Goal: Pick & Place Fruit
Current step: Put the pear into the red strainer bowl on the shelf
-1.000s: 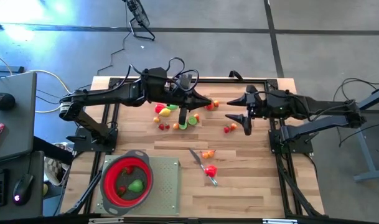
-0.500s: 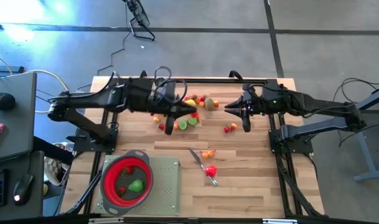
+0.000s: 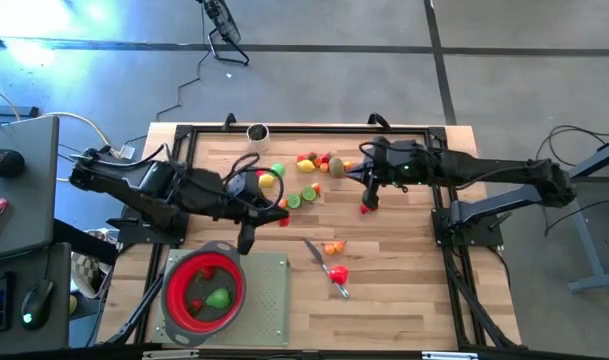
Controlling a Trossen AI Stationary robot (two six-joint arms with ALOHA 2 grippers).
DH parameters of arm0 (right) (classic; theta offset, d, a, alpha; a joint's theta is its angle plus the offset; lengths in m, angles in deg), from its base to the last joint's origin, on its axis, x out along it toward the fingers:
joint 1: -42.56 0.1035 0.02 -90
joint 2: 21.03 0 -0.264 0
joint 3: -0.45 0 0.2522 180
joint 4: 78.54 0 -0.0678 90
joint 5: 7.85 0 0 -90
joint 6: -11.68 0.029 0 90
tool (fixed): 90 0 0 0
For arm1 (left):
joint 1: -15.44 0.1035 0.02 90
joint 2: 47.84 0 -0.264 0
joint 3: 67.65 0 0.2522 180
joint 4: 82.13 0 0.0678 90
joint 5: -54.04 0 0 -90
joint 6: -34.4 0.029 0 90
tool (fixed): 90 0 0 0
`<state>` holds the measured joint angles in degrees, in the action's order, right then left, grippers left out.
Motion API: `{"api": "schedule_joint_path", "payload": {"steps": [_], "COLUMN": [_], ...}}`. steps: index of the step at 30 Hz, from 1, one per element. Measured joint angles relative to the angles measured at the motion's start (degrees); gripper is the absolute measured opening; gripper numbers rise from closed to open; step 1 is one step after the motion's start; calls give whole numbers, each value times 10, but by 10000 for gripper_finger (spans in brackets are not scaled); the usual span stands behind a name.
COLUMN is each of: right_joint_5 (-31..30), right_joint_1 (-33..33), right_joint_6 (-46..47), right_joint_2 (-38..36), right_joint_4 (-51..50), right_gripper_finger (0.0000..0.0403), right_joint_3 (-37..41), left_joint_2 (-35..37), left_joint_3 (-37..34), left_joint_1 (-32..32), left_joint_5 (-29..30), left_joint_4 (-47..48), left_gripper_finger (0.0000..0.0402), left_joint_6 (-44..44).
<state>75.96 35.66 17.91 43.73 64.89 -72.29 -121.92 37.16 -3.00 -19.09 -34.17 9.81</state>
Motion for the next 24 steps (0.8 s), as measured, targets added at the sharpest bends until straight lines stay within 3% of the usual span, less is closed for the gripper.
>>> {"api": "schedule_joint_path", "payload": {"steps": [4,19,24], "right_joint_5": [22,19,19], "right_joint_1": [0,0,0], "right_joint_6": [2,2,10], "right_joint_2": [18,23,23], "right_joint_4": [23,70,70], "right_gripper_finger": [19,15,15], "right_joint_3": [0,0,0], "left_joint_2": [1,20,19], "left_joint_3": [0,41,49], "left_joint_1": [-36,-140,-176], "left_joint_5": [0,-91,-94], "left_joint_4": [44,231,311], "left_gripper_finger": [0,0,0], "left_joint_6": [-54,-275,-338]}}
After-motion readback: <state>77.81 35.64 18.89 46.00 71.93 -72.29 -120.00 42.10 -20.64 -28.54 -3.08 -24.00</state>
